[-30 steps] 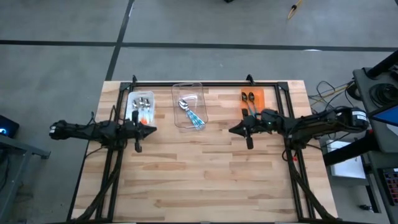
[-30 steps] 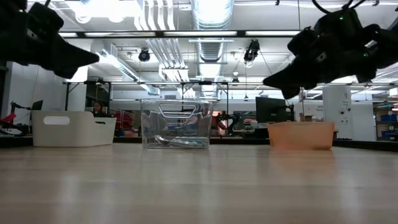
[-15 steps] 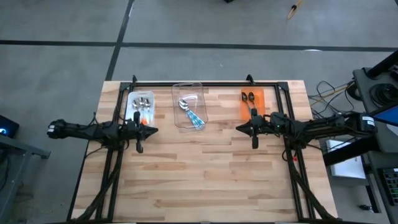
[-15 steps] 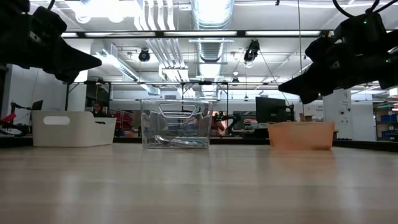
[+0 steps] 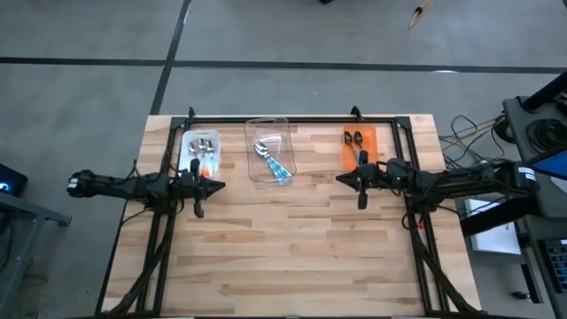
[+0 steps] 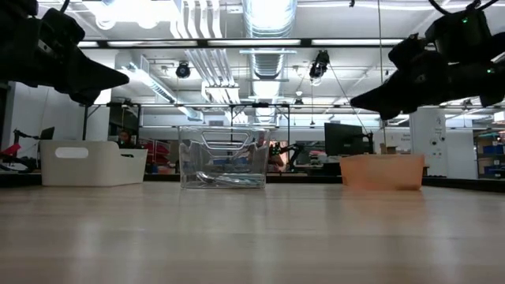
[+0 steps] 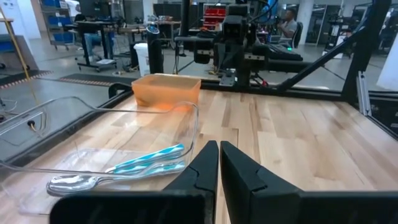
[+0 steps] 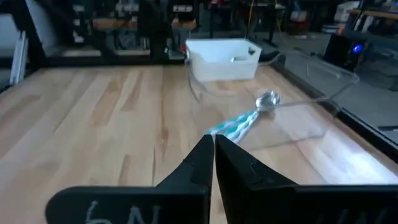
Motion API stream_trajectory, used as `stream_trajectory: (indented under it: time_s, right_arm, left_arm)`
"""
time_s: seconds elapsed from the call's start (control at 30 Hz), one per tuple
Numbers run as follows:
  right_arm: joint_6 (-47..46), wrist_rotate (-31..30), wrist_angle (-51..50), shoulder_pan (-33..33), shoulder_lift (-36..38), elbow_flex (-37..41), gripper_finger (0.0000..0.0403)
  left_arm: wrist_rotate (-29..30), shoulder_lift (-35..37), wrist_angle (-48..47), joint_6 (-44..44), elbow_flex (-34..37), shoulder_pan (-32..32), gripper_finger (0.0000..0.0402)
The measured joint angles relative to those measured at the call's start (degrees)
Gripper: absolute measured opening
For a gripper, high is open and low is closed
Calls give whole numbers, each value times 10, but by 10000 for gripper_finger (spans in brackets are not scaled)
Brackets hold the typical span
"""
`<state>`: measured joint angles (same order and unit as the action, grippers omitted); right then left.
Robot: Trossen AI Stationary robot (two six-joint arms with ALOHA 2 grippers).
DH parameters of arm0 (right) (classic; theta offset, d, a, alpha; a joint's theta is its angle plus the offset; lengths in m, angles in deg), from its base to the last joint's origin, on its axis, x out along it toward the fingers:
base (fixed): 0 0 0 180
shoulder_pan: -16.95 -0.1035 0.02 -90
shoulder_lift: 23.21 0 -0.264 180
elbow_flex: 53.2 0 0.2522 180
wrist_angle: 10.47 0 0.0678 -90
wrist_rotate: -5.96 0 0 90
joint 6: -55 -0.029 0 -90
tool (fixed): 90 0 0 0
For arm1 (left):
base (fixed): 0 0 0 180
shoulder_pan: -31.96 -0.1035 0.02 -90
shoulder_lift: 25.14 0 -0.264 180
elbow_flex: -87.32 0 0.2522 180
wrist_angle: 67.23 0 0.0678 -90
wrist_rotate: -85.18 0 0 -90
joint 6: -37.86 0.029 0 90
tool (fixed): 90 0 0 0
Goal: Sort silverware by color (type)
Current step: Return to Home Position
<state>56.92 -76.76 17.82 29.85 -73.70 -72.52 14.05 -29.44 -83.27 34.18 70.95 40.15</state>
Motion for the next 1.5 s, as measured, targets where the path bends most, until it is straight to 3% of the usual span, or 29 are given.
stream_trajectory:
  time_s: [0.2,0.37,0.43,0.73,0.97,1.1,1.23,1.5]
  right_arm:
    - [16,-14,-80,-38,85,6,9]
    - [47,-135,-105,-91,132,29,9]
    - [47,-152,-123,-99,150,41,9]
    - [42,-149,-205,-99,238,49,9]
    - [37,-149,-386,-99,410,49,9]
    - [85,-119,-406,-99,495,49,9]
    - [135,-98,-386,-99,502,49,9]
    - [135,-59,-353,-100,487,49,9]
  left_arm:
    - [0,-2,0,0,0,0,0]
    - [0,-2,0,0,0,0,0]
    - [0,-3,1,0,0,0,0]
    - [0,-5,1,0,0,0,0]
    - [0,-6,1,0,0,0,0]
    - [0,-7,1,0,0,0,0]
    - [0,-7,2,0,1,0,0]
    - [0,-11,2,0,1,0,0]
